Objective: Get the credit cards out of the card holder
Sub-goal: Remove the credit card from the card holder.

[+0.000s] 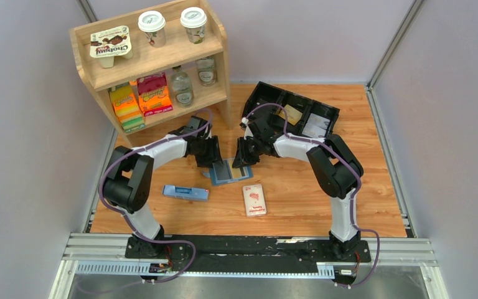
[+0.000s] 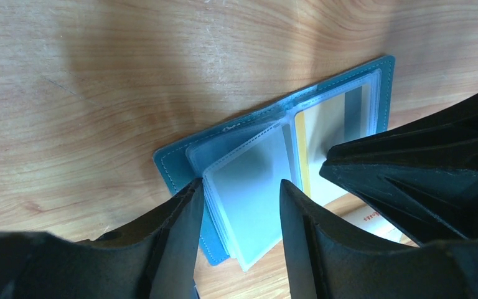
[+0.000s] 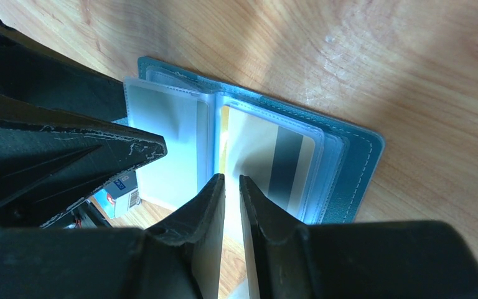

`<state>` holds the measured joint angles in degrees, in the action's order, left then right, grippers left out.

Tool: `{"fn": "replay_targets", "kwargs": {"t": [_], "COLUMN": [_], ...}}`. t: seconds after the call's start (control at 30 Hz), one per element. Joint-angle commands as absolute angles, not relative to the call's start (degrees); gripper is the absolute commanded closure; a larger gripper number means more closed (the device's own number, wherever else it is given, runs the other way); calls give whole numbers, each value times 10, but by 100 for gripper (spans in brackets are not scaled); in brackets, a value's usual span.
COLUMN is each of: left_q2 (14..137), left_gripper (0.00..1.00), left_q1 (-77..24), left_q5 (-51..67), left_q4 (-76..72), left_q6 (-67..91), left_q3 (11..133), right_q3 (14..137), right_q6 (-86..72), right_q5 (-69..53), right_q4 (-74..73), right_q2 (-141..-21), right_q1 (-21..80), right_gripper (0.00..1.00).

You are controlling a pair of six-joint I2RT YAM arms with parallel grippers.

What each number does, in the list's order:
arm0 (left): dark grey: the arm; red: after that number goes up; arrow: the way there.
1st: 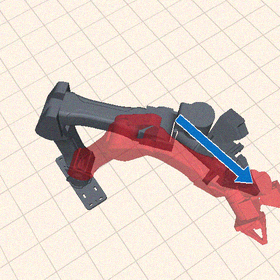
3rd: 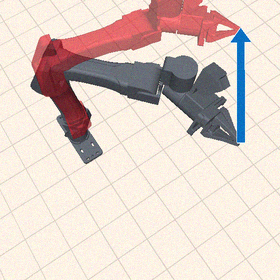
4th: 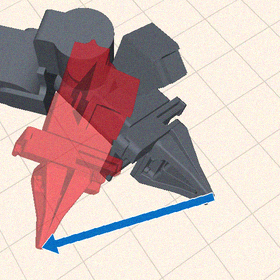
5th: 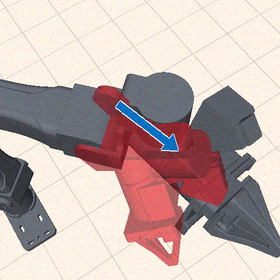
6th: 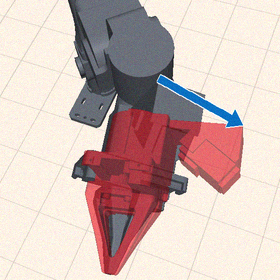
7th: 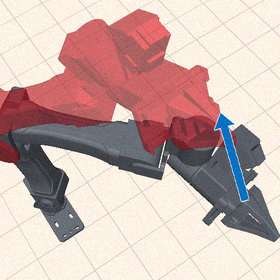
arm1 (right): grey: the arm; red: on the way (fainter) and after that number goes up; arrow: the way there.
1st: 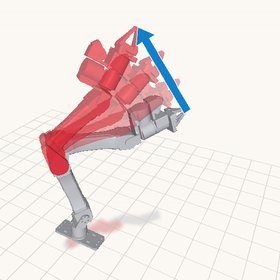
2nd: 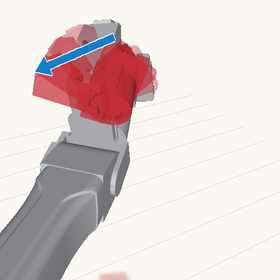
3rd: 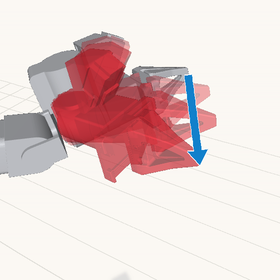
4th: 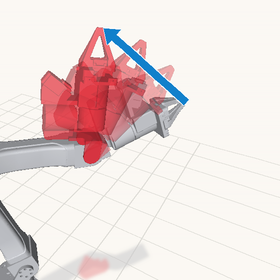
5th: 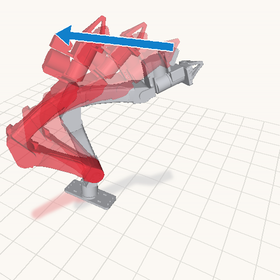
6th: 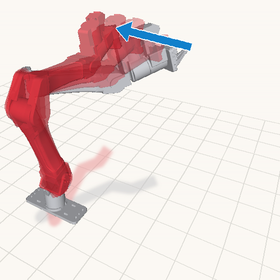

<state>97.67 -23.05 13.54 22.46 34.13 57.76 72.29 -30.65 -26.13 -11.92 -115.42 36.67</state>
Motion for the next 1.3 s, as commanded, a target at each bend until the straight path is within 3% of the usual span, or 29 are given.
{"fn": "replay_targets", "kwargs": {"t": [0.0,0.53,0.93,1.27], "left_q2": [940,934,948,945], "left_gripper": [46,53,53,53], "left_q1": [-235,-243,-249,-250], "left_q5": [164,174,194,192], "left_q4": [211,222,205,202], "left_q6": [336,333,358,366], "left_q3": [595,606,606,603], "right_q3": [710,708,686,684], "right_q6": [-297,-299,-303,-311], "right_q5": [-232,-241,-260,-273], "right_q4": [-143,-136,-85,-73], "right_q2": [-1188,-1186,-1156,-1158], "right_q1": [368,367,367,366], "right_gripper": [77,77,65,62]}}
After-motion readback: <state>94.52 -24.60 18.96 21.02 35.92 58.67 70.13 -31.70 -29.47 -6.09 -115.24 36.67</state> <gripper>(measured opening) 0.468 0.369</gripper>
